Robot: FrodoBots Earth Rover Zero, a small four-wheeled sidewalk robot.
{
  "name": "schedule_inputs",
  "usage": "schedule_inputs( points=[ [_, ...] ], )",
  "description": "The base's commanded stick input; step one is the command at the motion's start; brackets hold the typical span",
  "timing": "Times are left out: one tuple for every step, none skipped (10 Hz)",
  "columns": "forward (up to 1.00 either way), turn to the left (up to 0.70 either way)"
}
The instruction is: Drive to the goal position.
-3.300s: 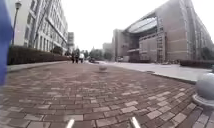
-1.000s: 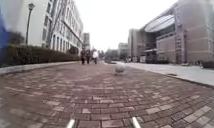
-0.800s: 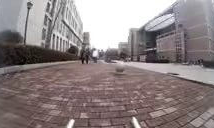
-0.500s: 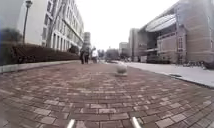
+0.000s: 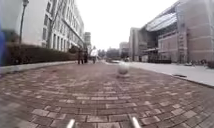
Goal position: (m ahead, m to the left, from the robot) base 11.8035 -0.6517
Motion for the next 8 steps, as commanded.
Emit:
schedule_inputs(
  points=[
    [0.70,0.02],
    [0.70,0.04],
    [0.70,0.08],
    [0.70,0.13],
    [0.70,0.14],
    [0.70,0.07],
    [0.70,0.00],
    [0.70,0.00]
  ],
)
